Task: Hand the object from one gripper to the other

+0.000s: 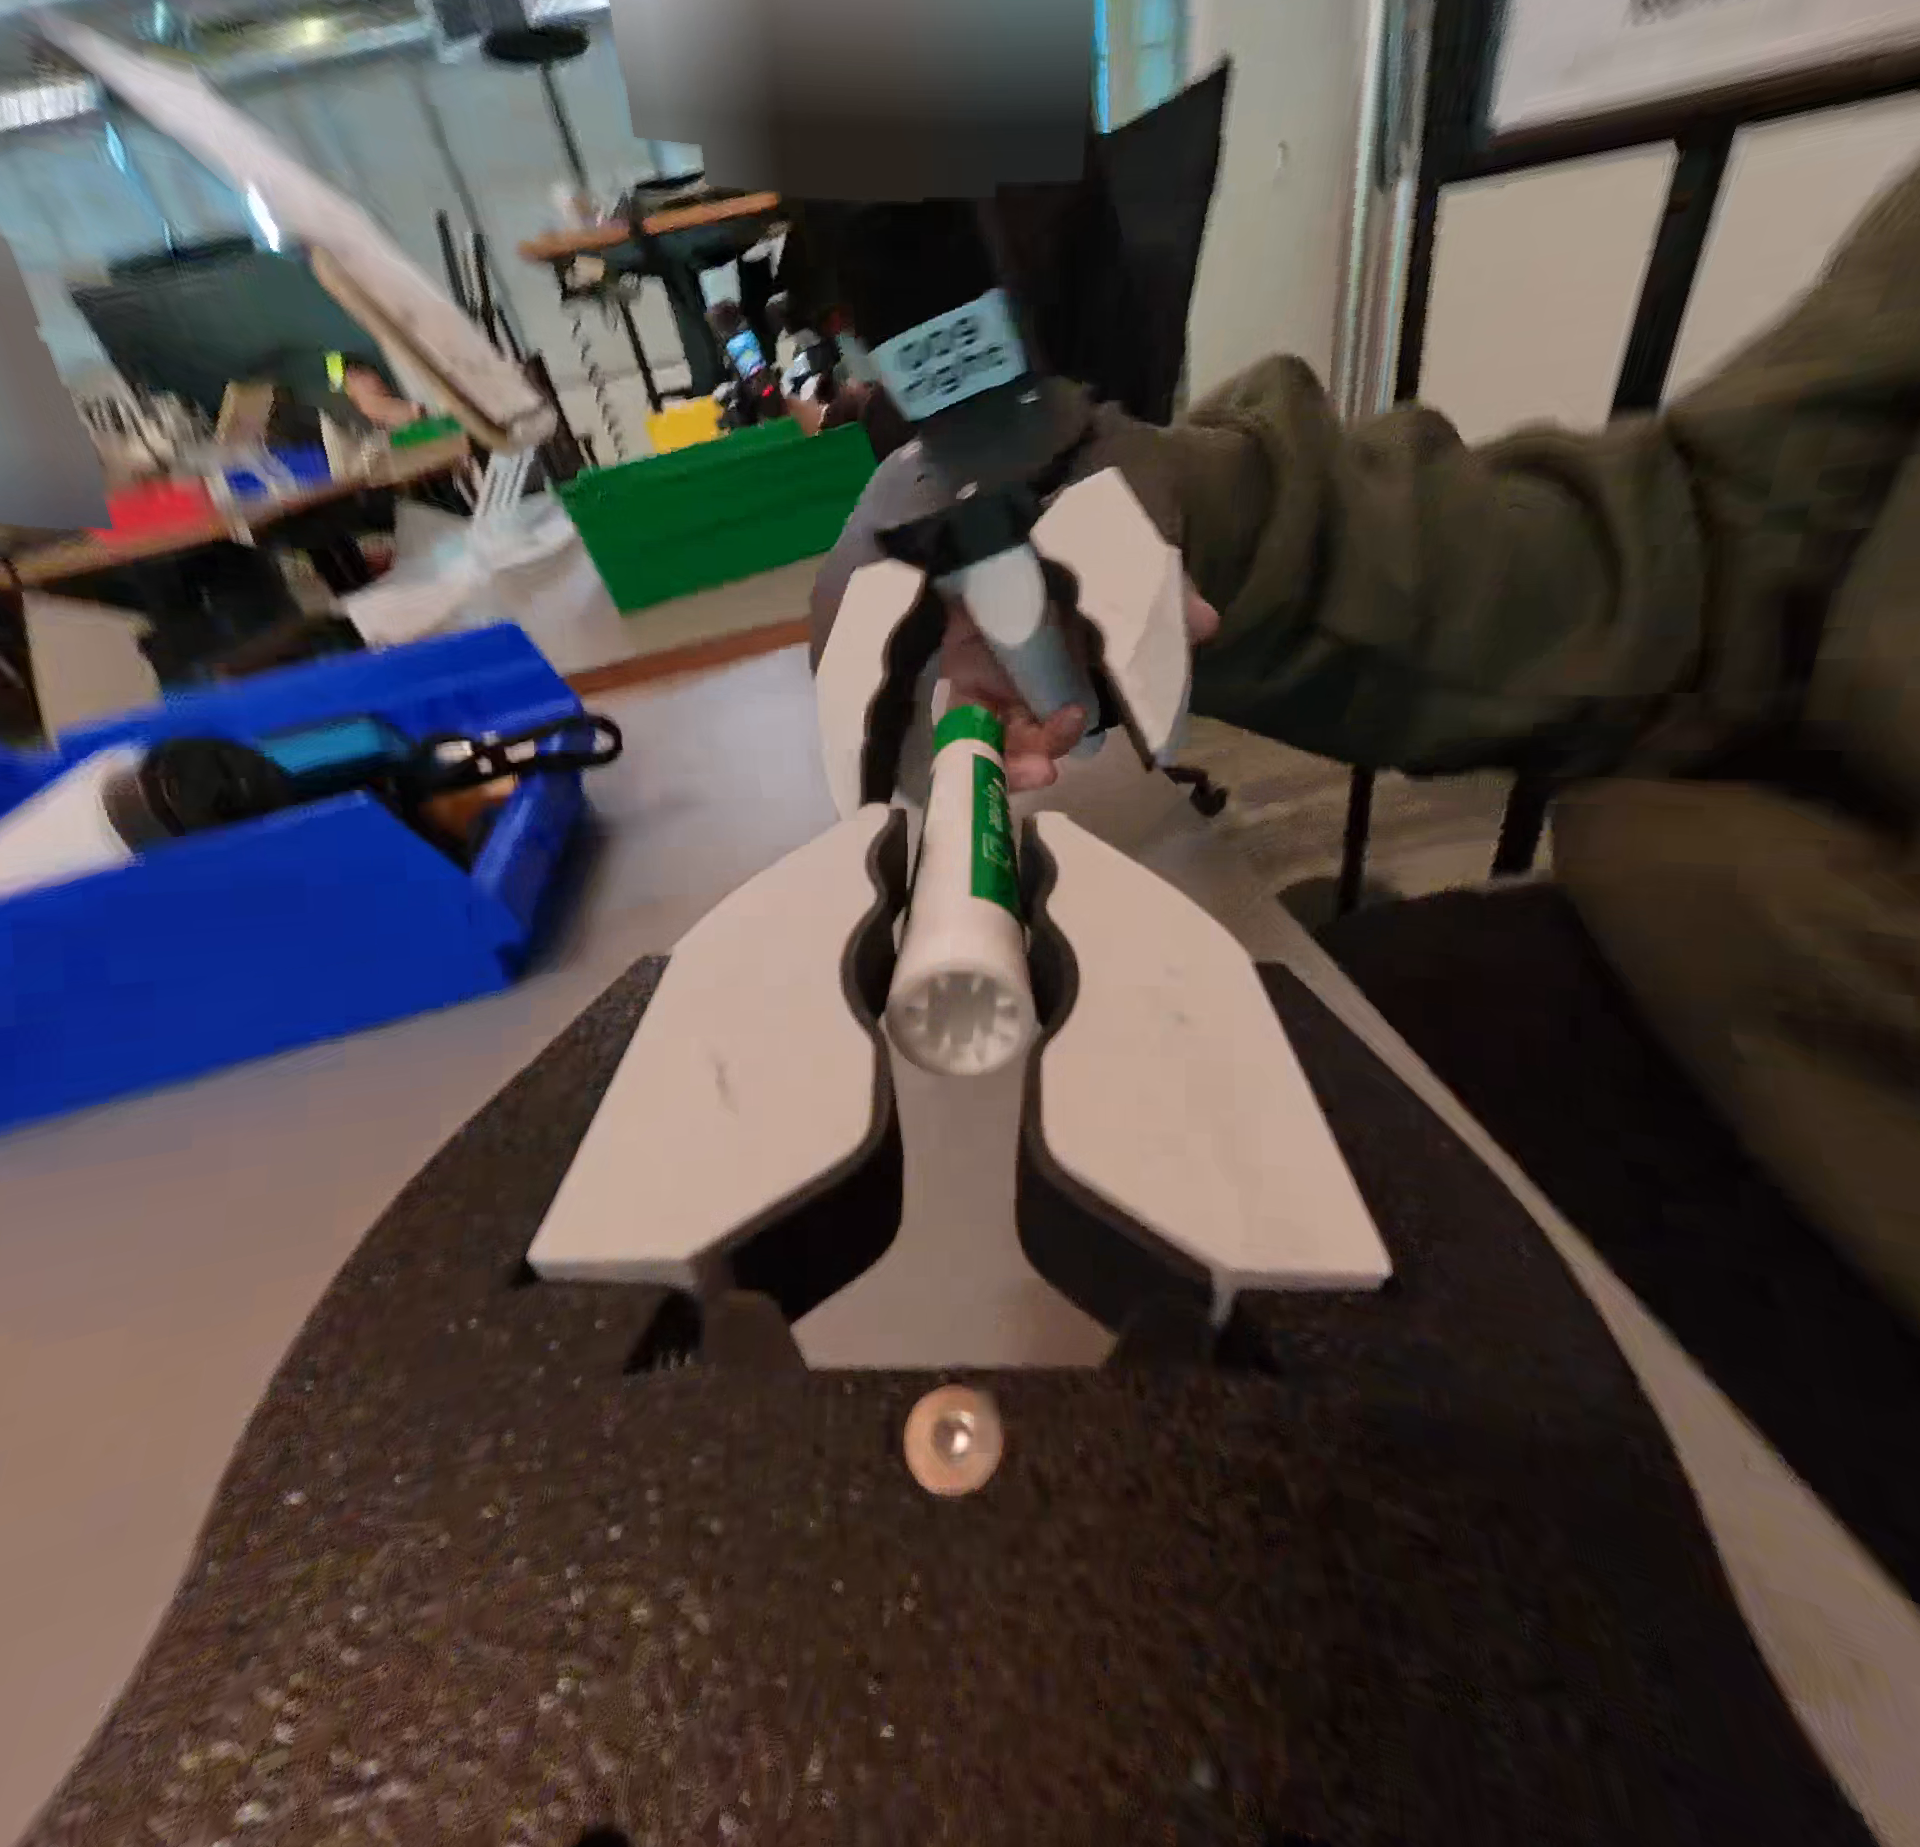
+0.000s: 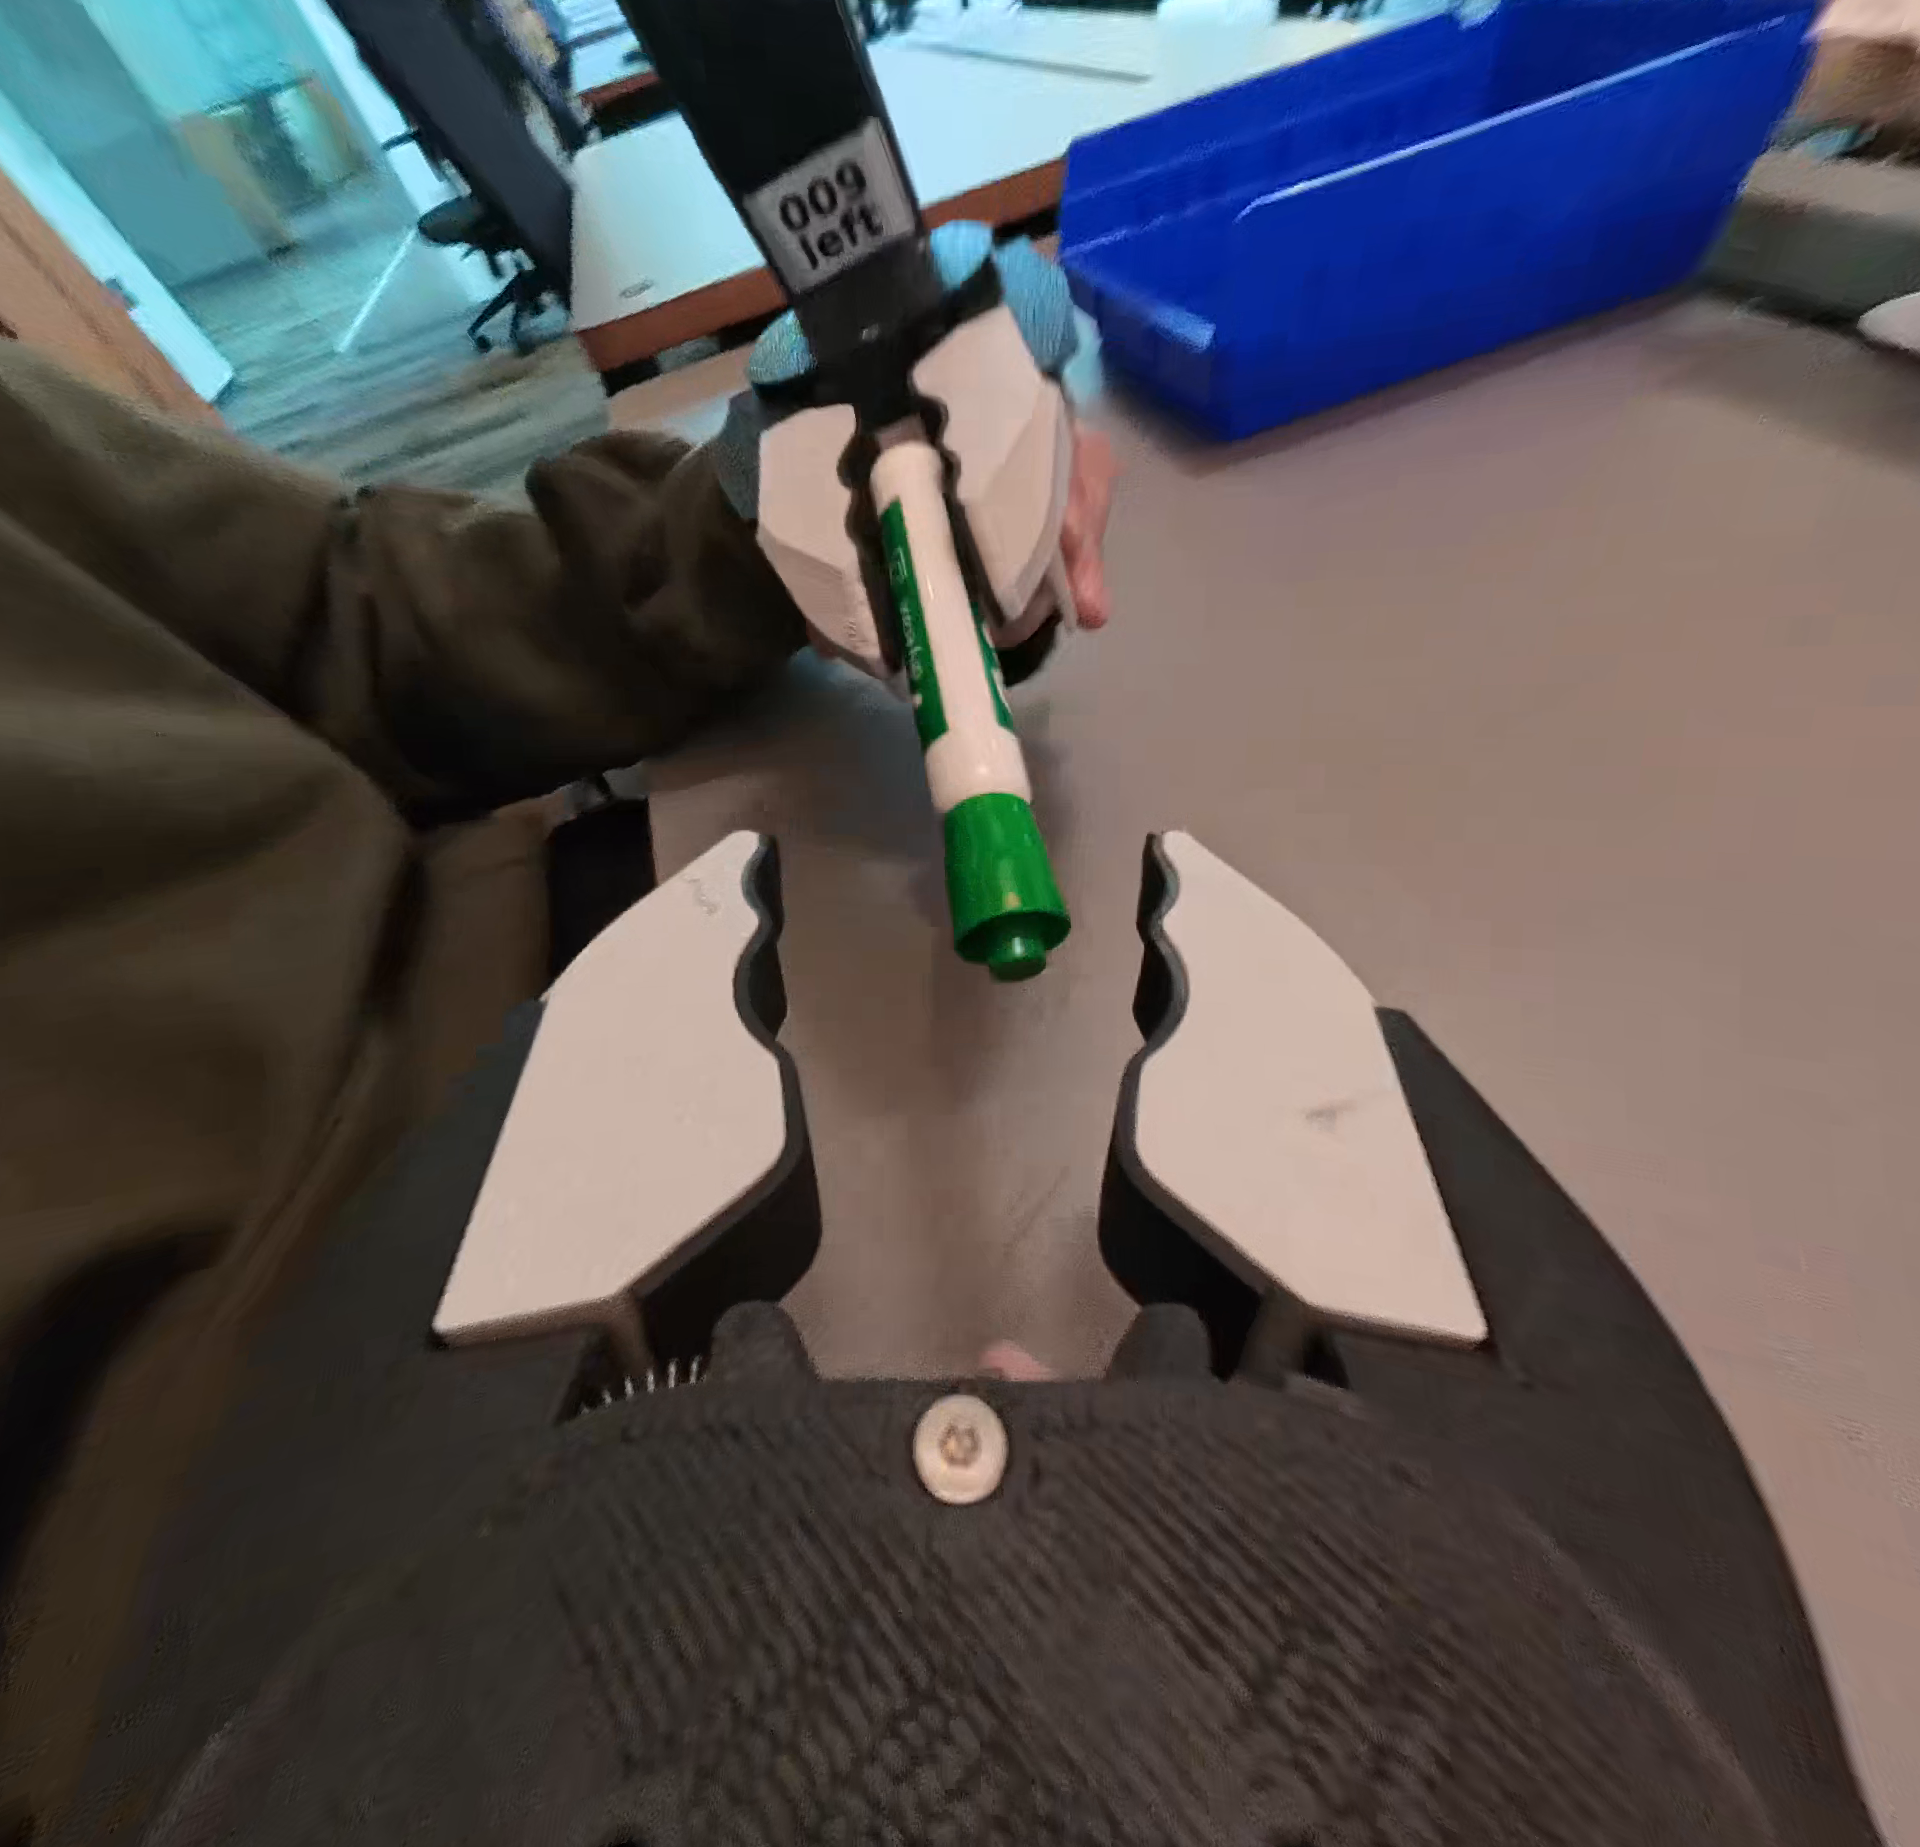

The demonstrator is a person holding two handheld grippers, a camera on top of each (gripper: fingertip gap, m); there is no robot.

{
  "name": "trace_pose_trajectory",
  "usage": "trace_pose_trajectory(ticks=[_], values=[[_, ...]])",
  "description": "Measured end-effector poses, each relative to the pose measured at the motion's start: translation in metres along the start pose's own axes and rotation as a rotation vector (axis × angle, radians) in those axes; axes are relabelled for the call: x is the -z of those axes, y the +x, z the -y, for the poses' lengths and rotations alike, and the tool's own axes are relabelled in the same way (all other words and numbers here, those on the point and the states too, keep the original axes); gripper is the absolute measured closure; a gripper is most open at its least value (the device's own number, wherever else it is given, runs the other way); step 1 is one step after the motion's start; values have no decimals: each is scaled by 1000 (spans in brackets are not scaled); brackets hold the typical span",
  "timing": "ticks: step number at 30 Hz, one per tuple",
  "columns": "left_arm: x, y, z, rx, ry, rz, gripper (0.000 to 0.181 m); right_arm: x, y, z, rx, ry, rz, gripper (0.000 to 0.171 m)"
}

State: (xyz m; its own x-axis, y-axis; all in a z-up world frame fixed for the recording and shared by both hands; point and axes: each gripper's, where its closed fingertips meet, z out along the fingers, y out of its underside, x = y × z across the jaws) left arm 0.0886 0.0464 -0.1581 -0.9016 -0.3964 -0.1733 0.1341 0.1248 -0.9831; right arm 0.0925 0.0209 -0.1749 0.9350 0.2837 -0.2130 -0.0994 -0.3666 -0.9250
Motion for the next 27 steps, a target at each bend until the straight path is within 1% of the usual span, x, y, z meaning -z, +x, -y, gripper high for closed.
trace_pose_trajectory(ticks=[2, 4, 5, 7, 8, 11, 14, 15, 17, 20, 21, 22, 27], values=[[0, 7, 2, -113, -1, -10, 161, -8, -8, 3, -13, 38, 58, 106], [-1, 9, 1, -210, -2, 2, 161, -10, -22, 17, -103, 145, 193, 119], [-1, 10, 2, -246, 1, 4, 161, -10, -24, 23, -163, 188, 234, 120], [-1, 12, 5, -285, 3, 8, 161, -9, -22, 28, -249, 234, 280, 132], [-2, 13, 5, -302, 3, 7, 161, -8, -22, 30, -279, 252, 302, 135], [-3, 16, 7, -347, -3, 9, 161, -9, -14, 27, -320, 253, 284, 157], [-4, 18, 3, -359, -26, -4, 161, -10, -14, 22, -336, 227, 300, 157], [-5, 19, 2, -356, -29, -9, 161, -10, -16, 21, -328, 222, 306, 153], [-5, 19, -1, -356, -48, -18, 161, -9, -21, 16, -295, 194, 319, 140], [-5, 22, 0, -358, -53, -34, 161, -10, -24, 6, -217, 109, 295, 138], [-5, 23, 0, -361, -56, -39, 161, -11, -24, 6, -204, 109, 288, 143], [-5, 24, 2, -360, -48, -43, 161, -11, -22, 7, -197, 113, 276, 151], [-3, 22, 1, -366, -46, -32, 161, -14, -19, 8, -205, 124, 274, 153]])
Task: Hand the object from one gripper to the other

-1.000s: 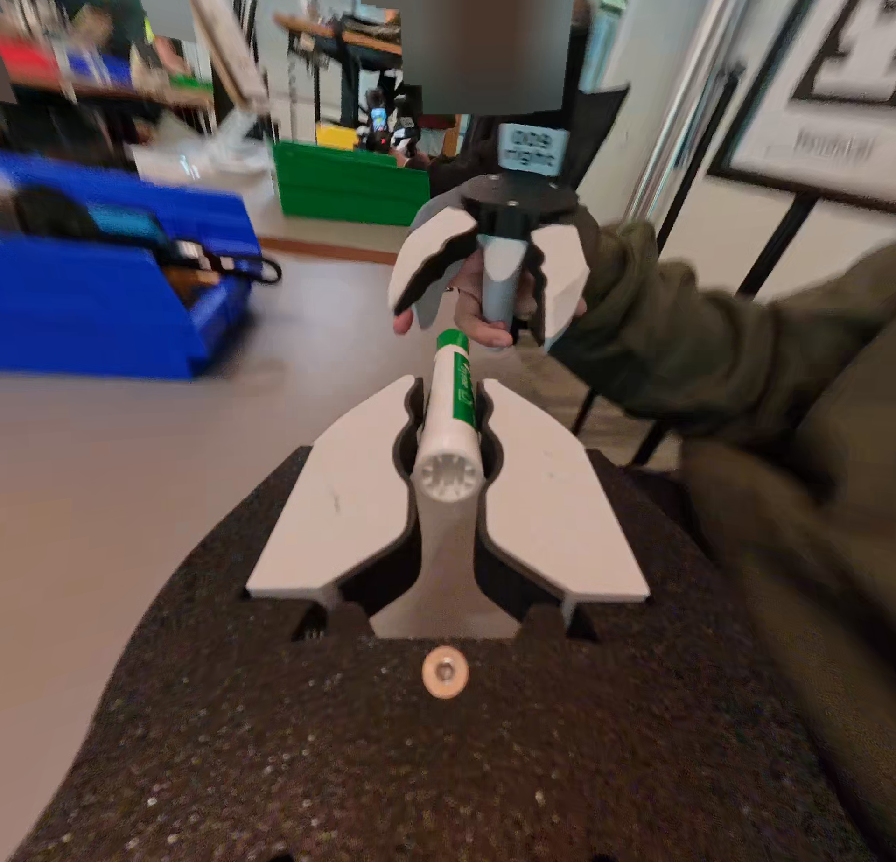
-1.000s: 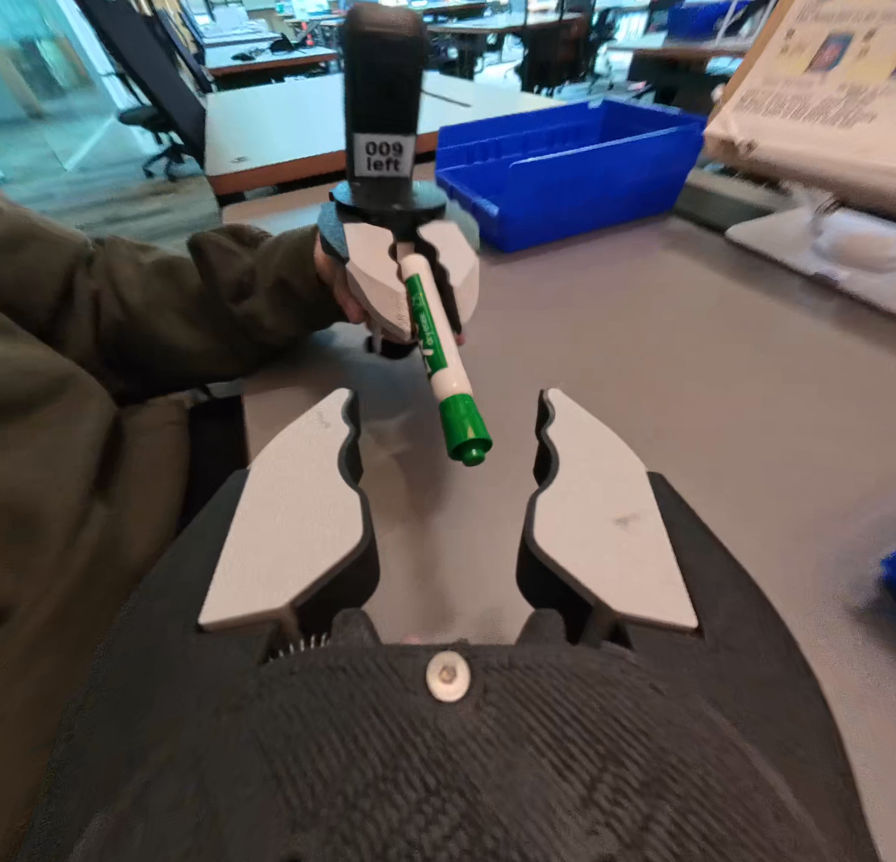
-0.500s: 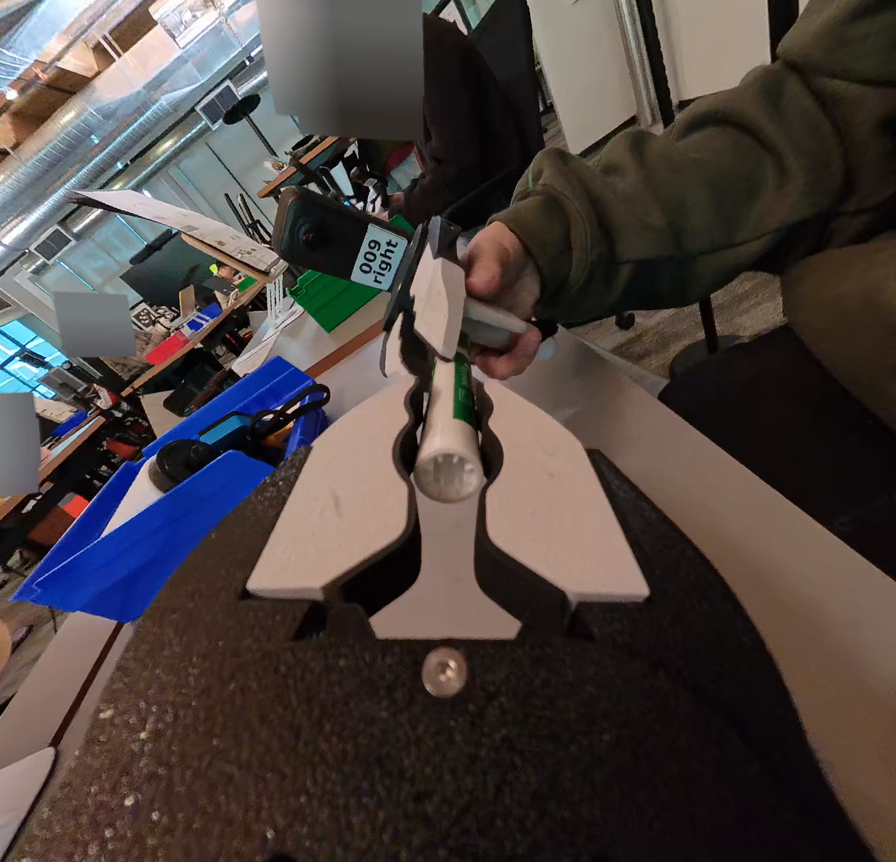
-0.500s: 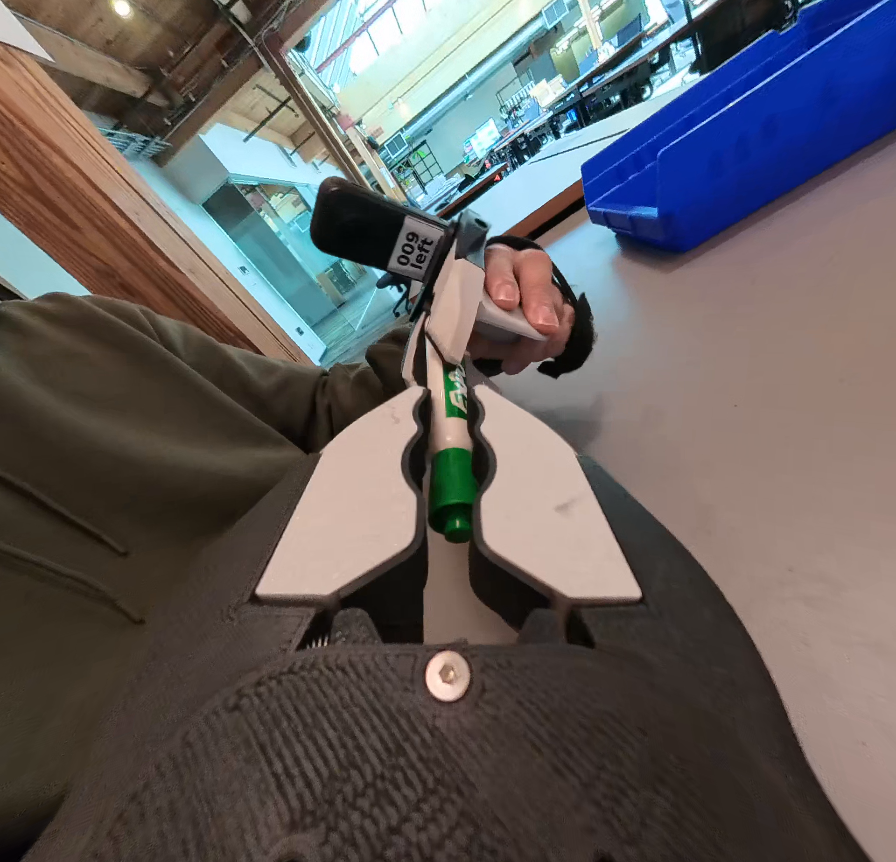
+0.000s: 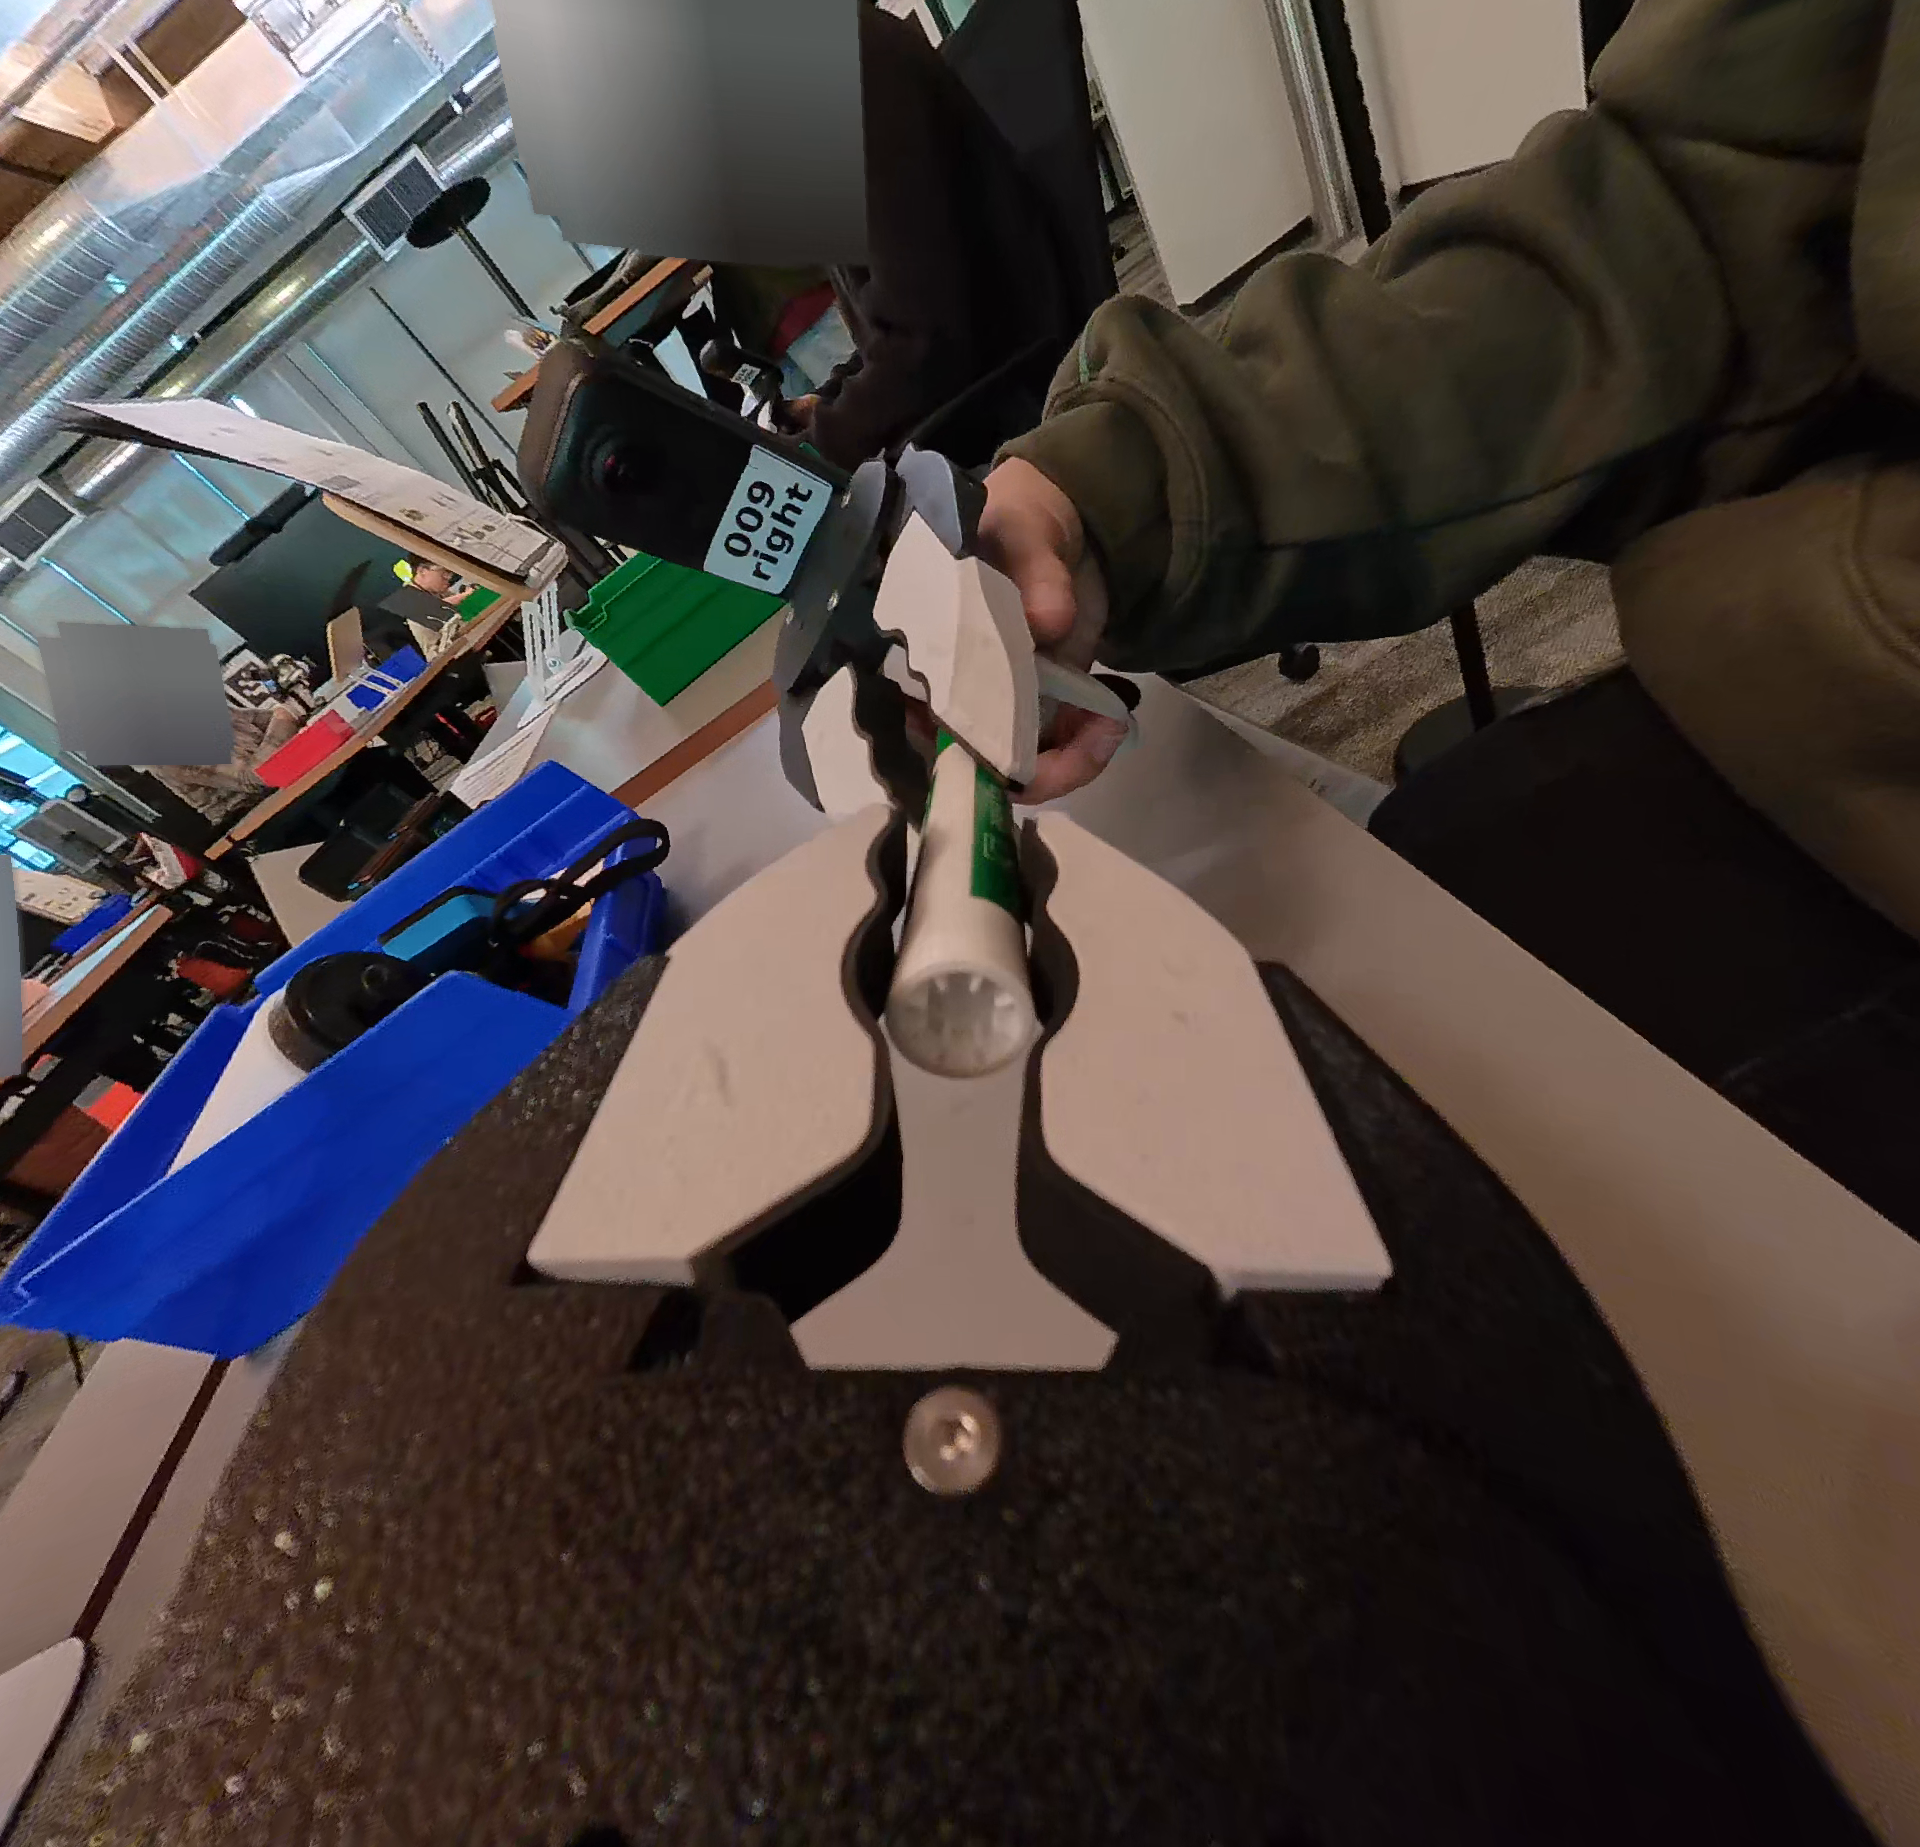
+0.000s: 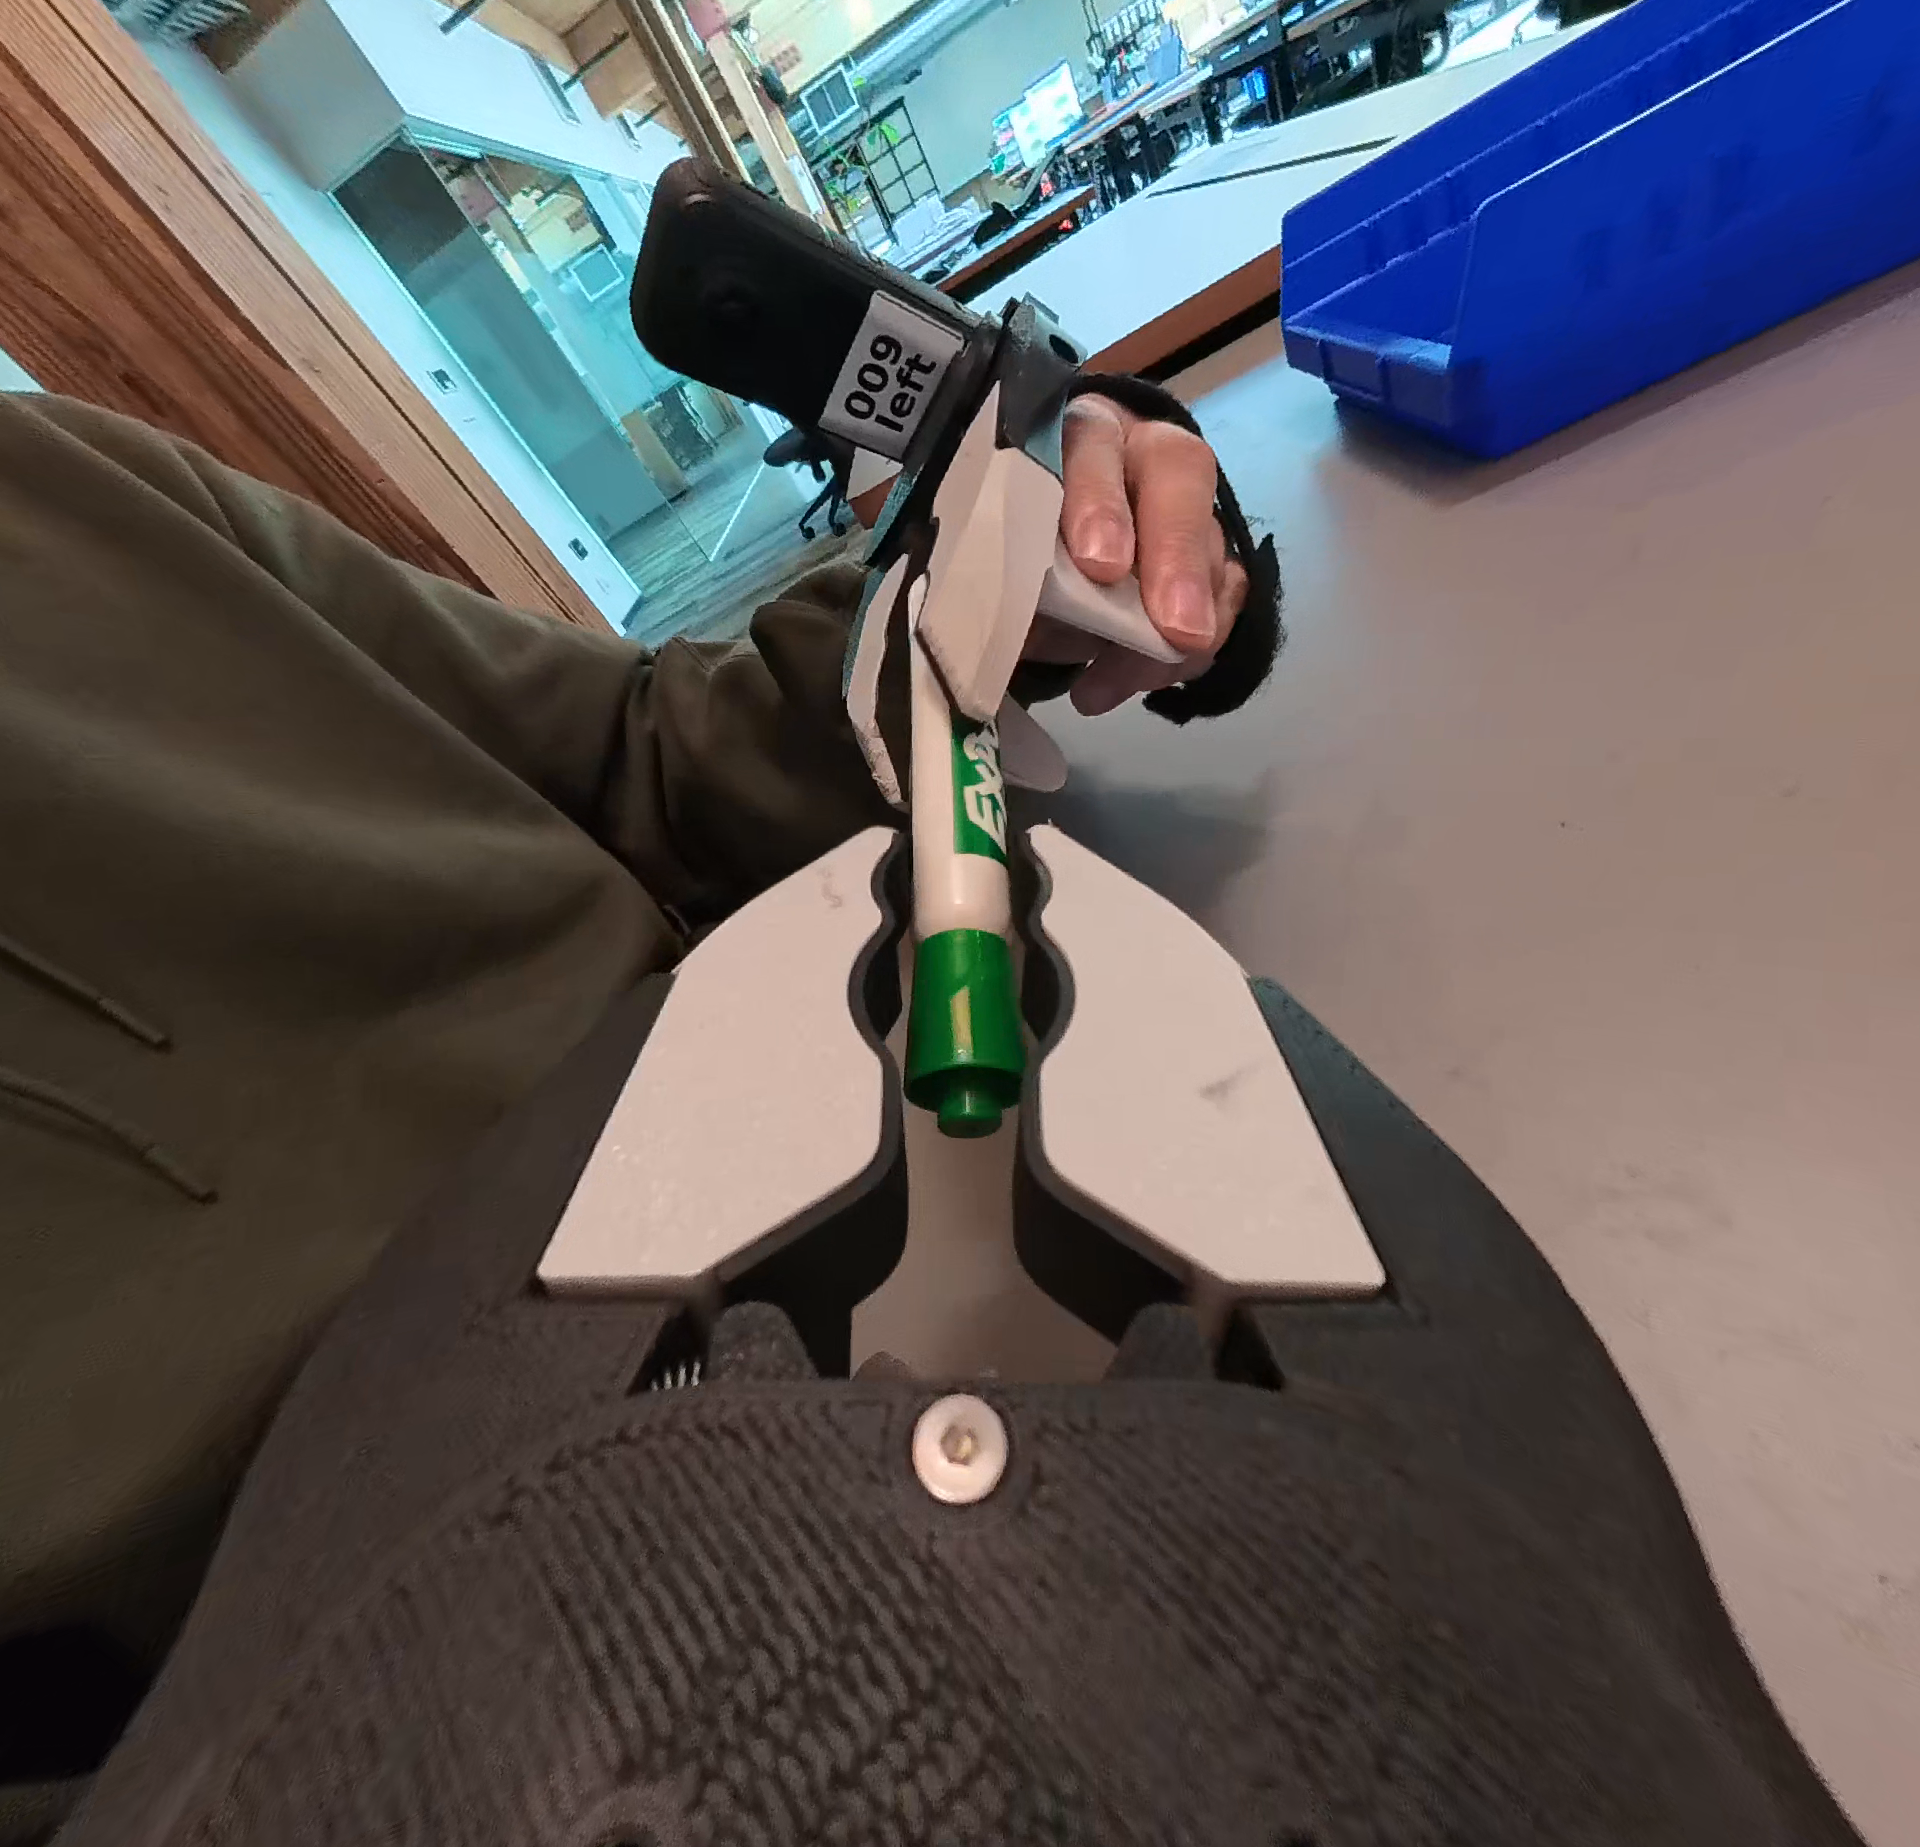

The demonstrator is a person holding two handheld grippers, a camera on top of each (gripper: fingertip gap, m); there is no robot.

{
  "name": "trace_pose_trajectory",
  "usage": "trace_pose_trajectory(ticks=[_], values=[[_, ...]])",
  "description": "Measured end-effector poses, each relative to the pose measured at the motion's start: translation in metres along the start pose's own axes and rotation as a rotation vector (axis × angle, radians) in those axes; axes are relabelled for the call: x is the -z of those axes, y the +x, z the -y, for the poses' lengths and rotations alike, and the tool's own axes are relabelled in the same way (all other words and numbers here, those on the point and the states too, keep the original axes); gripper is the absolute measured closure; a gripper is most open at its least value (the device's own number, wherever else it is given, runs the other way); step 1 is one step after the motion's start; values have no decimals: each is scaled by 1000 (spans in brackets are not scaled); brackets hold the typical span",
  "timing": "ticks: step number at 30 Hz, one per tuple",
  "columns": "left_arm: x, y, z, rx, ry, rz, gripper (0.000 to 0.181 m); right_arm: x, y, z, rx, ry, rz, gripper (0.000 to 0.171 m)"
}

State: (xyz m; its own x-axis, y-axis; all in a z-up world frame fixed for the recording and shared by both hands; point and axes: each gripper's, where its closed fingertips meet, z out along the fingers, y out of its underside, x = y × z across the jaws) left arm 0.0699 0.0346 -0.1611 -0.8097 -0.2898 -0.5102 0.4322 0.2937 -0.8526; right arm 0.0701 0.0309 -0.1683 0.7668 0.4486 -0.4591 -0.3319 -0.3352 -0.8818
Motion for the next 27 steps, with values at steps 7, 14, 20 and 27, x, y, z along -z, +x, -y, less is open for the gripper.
trace_pose_trajectory(ticks=[7, 14, 20, 27], values=[[7, -50, 3, 362, 91, 283, 144, 14, 17, 42, 72, 308, -77, 153], [-20, -57, 0, 834, 165, 347, 151, 46, 26, 87, -147, 910, 46, 153], [-23, -58, 7, 906, 188, 365, 155, 32, 20, 82, -166, 907, 130, 153], [-9, -67, 14, 786, 240, 417, 160, 18, 20, 75, -82, 801, 49, 153]])
